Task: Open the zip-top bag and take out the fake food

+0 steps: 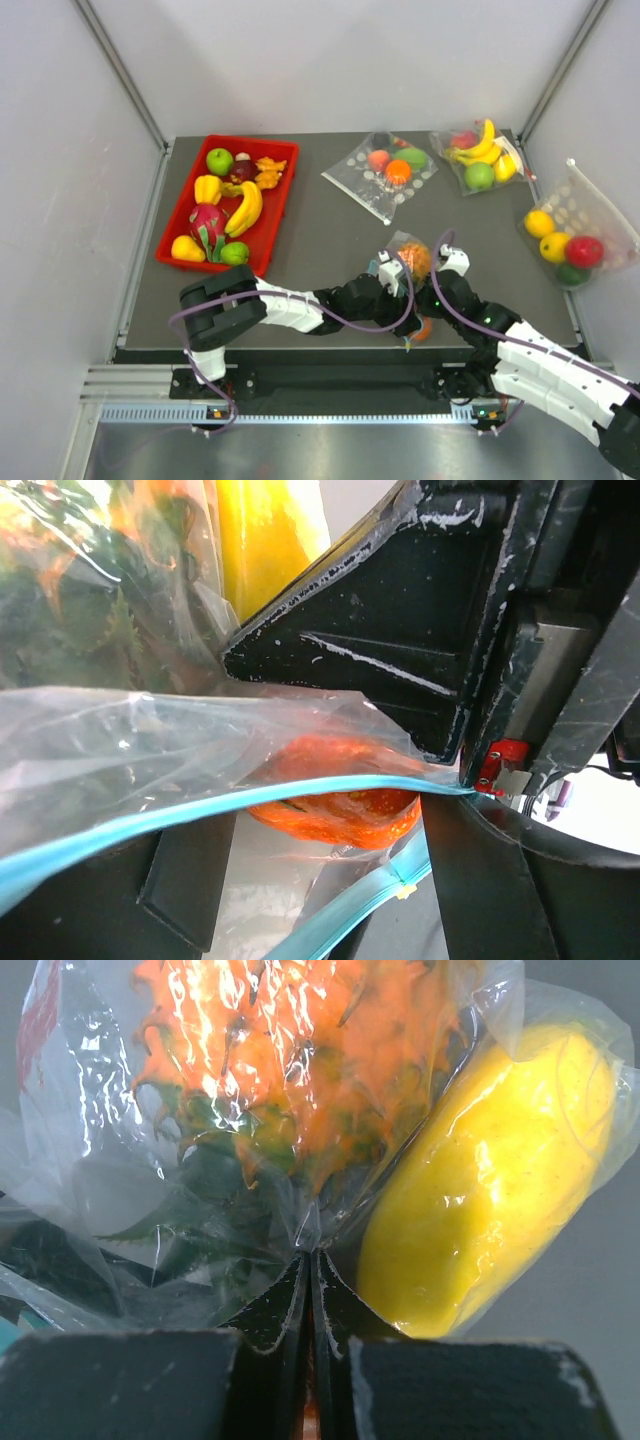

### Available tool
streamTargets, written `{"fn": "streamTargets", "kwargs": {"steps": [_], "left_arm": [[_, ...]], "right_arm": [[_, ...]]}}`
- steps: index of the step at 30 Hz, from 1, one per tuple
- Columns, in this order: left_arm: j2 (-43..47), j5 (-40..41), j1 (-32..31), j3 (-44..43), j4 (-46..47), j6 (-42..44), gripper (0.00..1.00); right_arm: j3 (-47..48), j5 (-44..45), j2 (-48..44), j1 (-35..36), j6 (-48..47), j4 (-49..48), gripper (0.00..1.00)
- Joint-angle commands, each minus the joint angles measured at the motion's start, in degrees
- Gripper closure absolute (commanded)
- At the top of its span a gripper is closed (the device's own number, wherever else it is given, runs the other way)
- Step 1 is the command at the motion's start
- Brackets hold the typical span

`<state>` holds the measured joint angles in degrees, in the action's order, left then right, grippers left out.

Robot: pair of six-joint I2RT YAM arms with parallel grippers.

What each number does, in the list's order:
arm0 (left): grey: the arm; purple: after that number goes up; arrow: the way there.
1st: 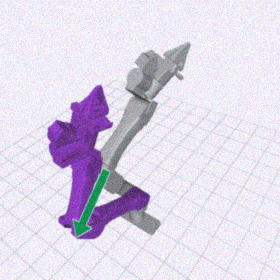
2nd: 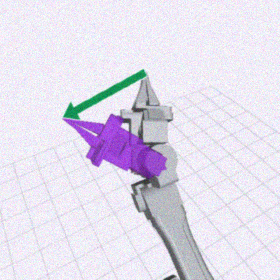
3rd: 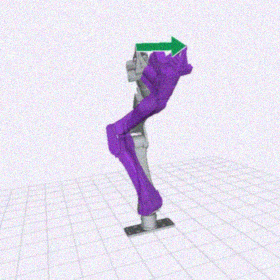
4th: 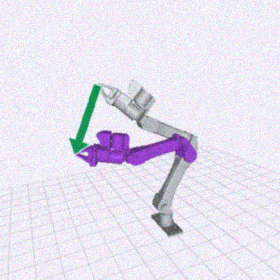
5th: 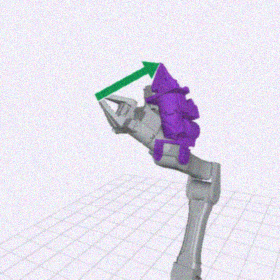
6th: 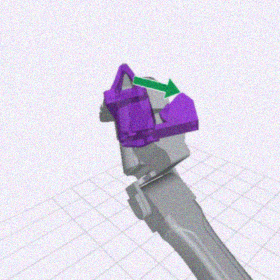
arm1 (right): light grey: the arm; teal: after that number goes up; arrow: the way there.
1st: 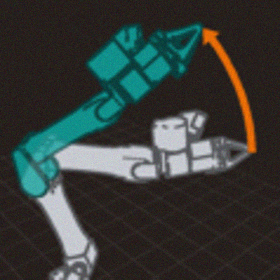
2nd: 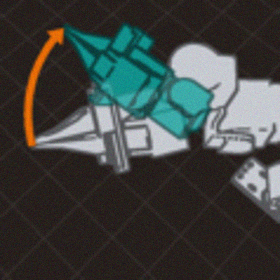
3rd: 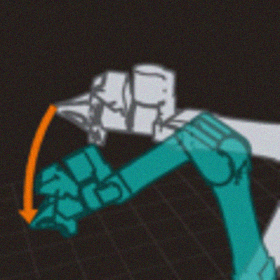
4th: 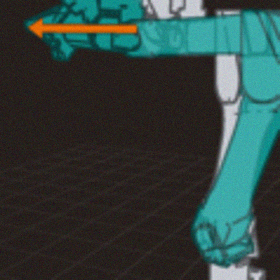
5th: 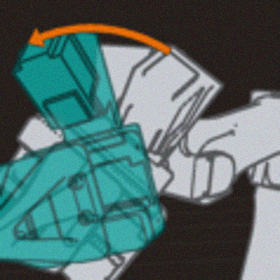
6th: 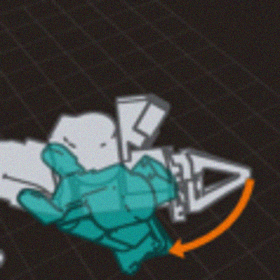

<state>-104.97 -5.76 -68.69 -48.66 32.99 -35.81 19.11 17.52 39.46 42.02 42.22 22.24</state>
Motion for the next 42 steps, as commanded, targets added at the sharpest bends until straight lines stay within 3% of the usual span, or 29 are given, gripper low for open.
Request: {"fn": "streamTargets", "kwargs": {"steps": [1,6,16,34,39,42], "left_arm": [[-2.7,1.9,-0.6,-1.0,-0.8,0.9,0.62],[1.2,3.8,-0.6,2.0,-2.3,2.2,0.78],[16.8,7.0,-0.6,13.7,-5.6,1.0,0.78],[37.6,13.9,-0.3,18.8,-19.6,2.2,0.76],[43.3,15.3,2.8,18.8,-24.4,3.0,0.76],[45.8,13.8,8.2,18.9,-27.4,2.6,0.76]], "right_arm": [[-1.0,-4.2,-1.0,2.1,1.8,-2.1,1.00],[-1.2,-3.2,-2.6,2.1,1.9,0.0,1.00],[-0.5,2.0,-4.9,1.9,2.0,2.0,1.00],[3.0,4.7,5.0,0.0,-2.4,-4.7,1.00],[4.9,4.6,6.5,-2.3,-4.9,-5.5,1.00],[5.8,3.5,7.0,-4.7,-6.7,-6.2,1.00]]}}
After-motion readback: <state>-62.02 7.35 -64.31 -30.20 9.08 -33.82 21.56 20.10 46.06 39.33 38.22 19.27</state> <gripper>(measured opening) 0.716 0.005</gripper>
